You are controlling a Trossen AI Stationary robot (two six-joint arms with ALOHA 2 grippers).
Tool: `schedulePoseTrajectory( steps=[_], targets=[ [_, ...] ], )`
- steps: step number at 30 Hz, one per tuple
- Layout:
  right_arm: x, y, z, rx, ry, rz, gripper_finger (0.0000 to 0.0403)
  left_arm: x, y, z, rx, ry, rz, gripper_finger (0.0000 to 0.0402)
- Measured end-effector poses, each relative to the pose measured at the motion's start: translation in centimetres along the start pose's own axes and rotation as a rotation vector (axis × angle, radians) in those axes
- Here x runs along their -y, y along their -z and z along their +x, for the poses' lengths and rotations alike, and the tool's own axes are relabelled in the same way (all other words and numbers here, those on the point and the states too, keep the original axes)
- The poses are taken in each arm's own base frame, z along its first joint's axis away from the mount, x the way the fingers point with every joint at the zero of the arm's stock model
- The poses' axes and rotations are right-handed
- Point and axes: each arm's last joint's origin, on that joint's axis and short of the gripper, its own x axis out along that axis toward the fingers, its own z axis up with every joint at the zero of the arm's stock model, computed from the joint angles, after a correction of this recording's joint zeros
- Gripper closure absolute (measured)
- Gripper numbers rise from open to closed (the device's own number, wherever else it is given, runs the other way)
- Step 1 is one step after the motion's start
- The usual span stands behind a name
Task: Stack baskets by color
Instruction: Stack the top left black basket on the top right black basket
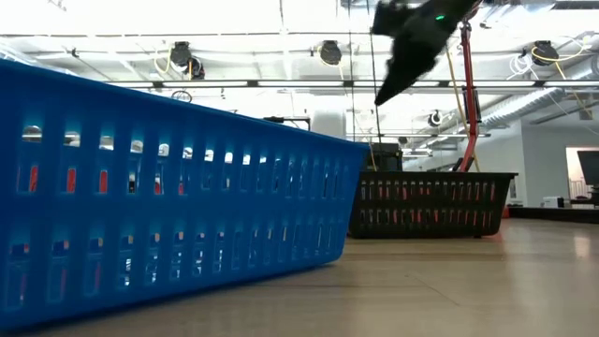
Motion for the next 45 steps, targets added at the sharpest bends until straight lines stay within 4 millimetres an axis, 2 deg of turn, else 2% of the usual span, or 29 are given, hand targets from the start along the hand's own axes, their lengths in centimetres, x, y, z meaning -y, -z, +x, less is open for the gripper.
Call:
schedulePoseTrajectory(
  steps=[5, 11, 15, 23, 27, 32, 35, 40, 45],
  targets=[
    [-4.0, 3.3, -0.9, 0.110, -0.060, -0.025, 0.0252, -0.8, 0.2, 0.4, -0.017, -0.045, -0.093, 0.0369],
    [-6.6, 6.3, -1.2, 0.153, -0.163, -0.055, 0.0252, -1.9, 1.2, 0.8, -0.116, -0.091, -0.154, 0.0317],
    [-7.3, 6.5, -1.5, 0.164, -0.189, -0.081, 0.0252, -2.5, 2.2, 0.8, -0.208, -0.128, -0.225, 0.0299],
    [-7.8, 6.3, -1.8, 0.191, -0.219, -0.034, 0.0252, -3.3, 4.2, 0.6, -0.354, -0.280, -0.294, 0.0299],
    [-8.5, 6.5, -2.0, 0.180, -0.251, 0.012, 0.0252, -4.2, 6.3, 1.6, -0.406, -0.364, -0.335, 0.0300],
    [-9.1, 6.7, -2.3, 0.183, -0.275, -0.020, 0.0252, -6.2, 8.7, 2.6, -0.475, -0.460, -0.365, 0.0300],
    [-9.0, 6.7, -2.3, 0.189, -0.268, -0.065, 0.0252, -7.0, 9.0, 2.9, -0.498, -0.455, -0.373, 0.0300],
    [-9.0, 6.7, -2.2, 0.195, -0.260, -0.107, 0.0252, -7.0, 8.9, 3.2, -0.521, -0.314, -0.383, 0.0299],
    [-9.0, 6.7, -2.2, 0.195, -0.260, -0.107, 0.0252, -8.0, 9.2, 3.3, -0.511, -0.396, -0.479, 0.0279]
  ],
)
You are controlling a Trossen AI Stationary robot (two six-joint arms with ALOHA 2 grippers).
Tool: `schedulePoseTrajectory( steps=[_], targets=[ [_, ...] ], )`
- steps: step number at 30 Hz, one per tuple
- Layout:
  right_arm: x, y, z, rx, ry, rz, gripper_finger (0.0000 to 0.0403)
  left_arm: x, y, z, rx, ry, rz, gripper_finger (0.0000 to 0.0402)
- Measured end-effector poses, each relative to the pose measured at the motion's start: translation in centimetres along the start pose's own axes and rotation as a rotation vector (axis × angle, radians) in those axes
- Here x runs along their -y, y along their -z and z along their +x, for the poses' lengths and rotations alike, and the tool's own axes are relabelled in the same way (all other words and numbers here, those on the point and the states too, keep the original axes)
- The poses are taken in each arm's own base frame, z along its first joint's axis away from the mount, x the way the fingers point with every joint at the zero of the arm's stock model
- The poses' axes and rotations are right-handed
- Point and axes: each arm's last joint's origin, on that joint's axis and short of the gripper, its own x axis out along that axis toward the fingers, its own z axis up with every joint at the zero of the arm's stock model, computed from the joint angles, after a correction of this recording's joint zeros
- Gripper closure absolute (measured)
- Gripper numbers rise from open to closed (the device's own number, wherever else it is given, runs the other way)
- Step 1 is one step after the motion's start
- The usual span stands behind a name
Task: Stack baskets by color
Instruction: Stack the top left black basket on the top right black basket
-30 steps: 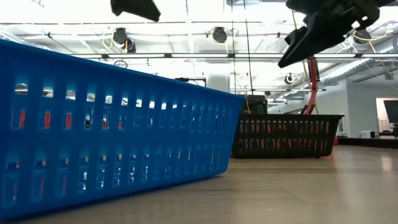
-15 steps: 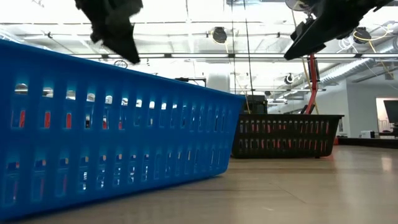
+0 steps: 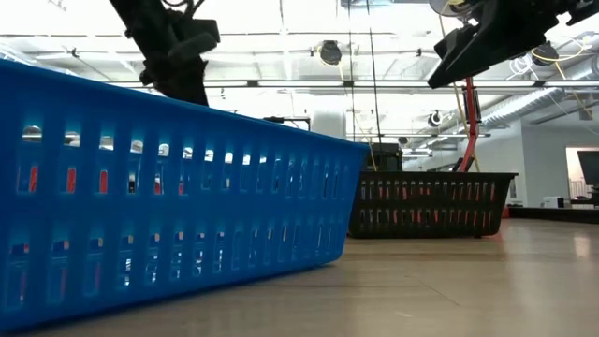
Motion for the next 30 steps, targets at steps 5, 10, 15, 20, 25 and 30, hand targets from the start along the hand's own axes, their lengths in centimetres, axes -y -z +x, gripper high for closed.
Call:
schedulePoseTrajectory(
  steps=[5, 10, 15, 20, 25, 30],
  targets=[
    [0.0, 0.0, 0.0, -0.001, 0.000, 0.025, 0.0252, -0.6, 0.4, 1.0, -0.040, -0.016, -0.102, 0.0236],
    [0.0, 0.0, 0.0, 0.000, 0.000, 0.031, 0.0252, -1.8, 0.6, 3.4, -0.117, -0.112, -0.174, 0.0200],
    [0.0, 0.0, 0.0, 0.000, 0.000, 0.003, 0.0252, -2.7, 0.4, 6.3, -0.183, -0.157, -0.172, 0.0193],
    [0.0, 0.0, 0.0, -0.001, 0.000, -0.021, 0.0252, -3.4, 0.3, 8.1, -0.233, -0.168, -0.176, 0.0192],
    [0.0, 0.0, 0.0, 0.000, 0.000, -0.020, 0.0252, -3.8, 0.1, 8.6, -0.232, -0.173, -0.156, 0.0192],
    [0.0, 0.0, 0.0, 0.001, 0.000, -0.016, 0.0252, -3.8, 0.1, 8.6, -0.228, -0.171, -0.154, 0.0192]
  ],
)
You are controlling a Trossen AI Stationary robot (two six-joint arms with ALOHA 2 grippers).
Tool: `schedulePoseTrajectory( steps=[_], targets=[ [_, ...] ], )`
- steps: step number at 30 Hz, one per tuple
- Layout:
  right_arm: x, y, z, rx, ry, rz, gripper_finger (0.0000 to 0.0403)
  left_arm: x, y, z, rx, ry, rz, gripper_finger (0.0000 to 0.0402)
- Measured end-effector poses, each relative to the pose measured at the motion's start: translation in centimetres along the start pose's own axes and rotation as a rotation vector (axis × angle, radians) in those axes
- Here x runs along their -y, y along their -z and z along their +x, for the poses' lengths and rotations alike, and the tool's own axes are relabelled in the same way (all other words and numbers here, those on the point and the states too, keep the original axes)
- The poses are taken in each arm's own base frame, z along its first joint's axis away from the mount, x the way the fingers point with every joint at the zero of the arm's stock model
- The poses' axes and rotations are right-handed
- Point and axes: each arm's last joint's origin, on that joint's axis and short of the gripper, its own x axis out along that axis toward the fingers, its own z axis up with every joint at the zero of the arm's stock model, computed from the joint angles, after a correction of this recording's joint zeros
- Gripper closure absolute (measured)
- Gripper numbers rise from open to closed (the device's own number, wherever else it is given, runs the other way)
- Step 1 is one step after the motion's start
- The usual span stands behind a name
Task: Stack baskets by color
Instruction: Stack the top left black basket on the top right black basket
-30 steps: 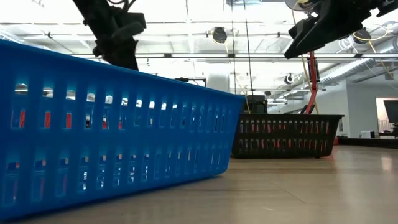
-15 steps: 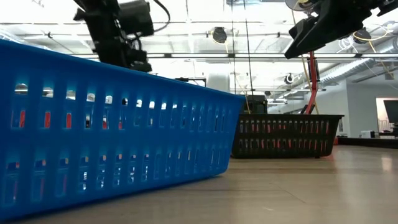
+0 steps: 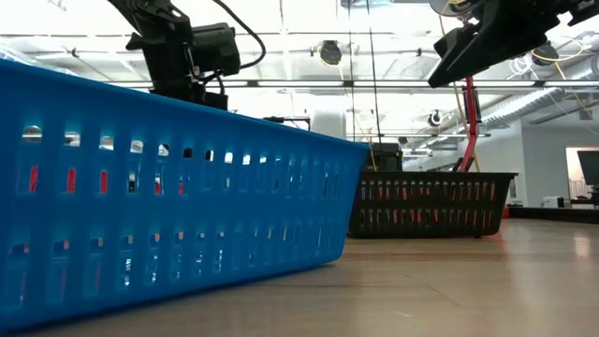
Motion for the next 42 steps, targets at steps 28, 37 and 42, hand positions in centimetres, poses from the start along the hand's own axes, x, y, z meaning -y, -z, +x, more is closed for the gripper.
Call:
schedulePoseTrajectory(
  steps=[28, 37, 42],
  targets=[
    [0.0, 0.3, 0.0, -0.032, 0.004, 0.019, 0.0252, 2.9, 8.7, -8.9, -0.154, 0.168, 0.287, 0.0193],
    [0.0, 0.3, 0.0, -0.029, 0.004, 0.020, 0.0252, 3.1, 10.6, -7.7, -0.206, 0.122, 0.323, 0.0193],
    [0.0, 0.3, 0.0, -0.029, 0.004, 0.017, 0.0252, 2.5, 11.5, -6.4, -0.217, 0.070, 0.337, 0.0200]
  ],
)
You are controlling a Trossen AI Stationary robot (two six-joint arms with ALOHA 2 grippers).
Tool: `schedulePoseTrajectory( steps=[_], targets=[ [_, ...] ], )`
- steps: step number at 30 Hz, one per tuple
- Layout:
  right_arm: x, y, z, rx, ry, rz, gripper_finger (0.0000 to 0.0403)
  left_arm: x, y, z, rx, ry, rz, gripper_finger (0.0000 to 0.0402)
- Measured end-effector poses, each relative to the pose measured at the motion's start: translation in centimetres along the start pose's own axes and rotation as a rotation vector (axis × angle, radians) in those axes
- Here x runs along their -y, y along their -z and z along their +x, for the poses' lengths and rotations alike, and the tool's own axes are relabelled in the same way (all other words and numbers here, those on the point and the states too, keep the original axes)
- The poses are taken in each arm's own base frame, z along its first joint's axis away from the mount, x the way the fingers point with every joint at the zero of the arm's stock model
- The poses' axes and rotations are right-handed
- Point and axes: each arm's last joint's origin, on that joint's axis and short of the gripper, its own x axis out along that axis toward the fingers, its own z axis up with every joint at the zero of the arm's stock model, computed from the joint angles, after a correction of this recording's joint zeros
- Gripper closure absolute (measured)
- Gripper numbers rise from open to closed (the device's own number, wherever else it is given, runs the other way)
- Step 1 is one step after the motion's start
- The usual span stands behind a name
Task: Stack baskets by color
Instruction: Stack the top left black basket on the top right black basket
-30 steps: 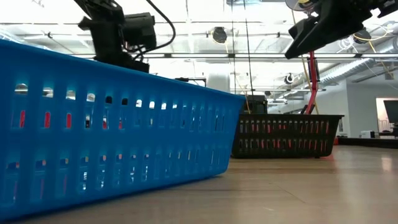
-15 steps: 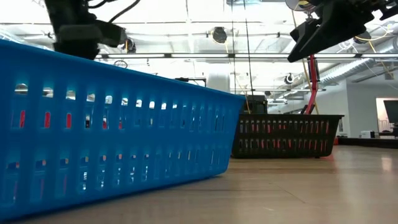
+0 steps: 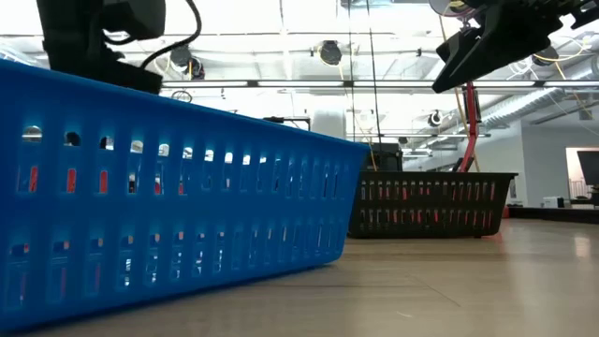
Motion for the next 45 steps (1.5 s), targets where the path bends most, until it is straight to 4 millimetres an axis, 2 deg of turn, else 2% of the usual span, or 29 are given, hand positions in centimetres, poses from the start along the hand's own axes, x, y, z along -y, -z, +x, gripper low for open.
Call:
schedulePoseTrajectory(
  steps=[12, 18, 21, 26, 33, 38, 45],
  targets=[
    [0.0, 0.0, 0.0, 0.000, 0.000, 0.000, 0.0252, 0.0, 0.5, 1.8, 0.016, 0.018, 0.074, 0.0304],
    [0.0, 0.0, 0.0, -0.001, 0.000, -0.001, 0.0252, 0.0, 0.7, 2.3, 0.006, 0.043, 0.131, 0.0384],
    [0.0, 0.0, 0.0, 0.000, 0.000, -0.001, 0.0252, 0.1, 0.5, 2.0, -0.001, 0.061, 0.130, 0.0387],
    [0.0, 0.0, 0.0, 0.000, 0.000, -0.005, 0.0252, 0.6, -0.3, -0.3, 0.007, 0.074, 0.150, 0.0393],
    [0.0, 0.0, 0.0, 0.000, 0.000, -0.005, 0.0252, 1.2, -2.4, -5.6, 0.094, 0.124, 0.158, 0.0394],
    [0.0, 0.0, 0.0, 0.000, 0.000, -0.005, 0.0252, 1.3, -4.0, -9.5, 0.226, 0.150, 0.205, 0.0394],
    [0.0, 0.1, 0.0, -0.009, 0.001, -0.007, 0.0252, 2.0, -6.7, -13.2, 0.307, 0.086, 0.305, 0.0394]
  ],
)
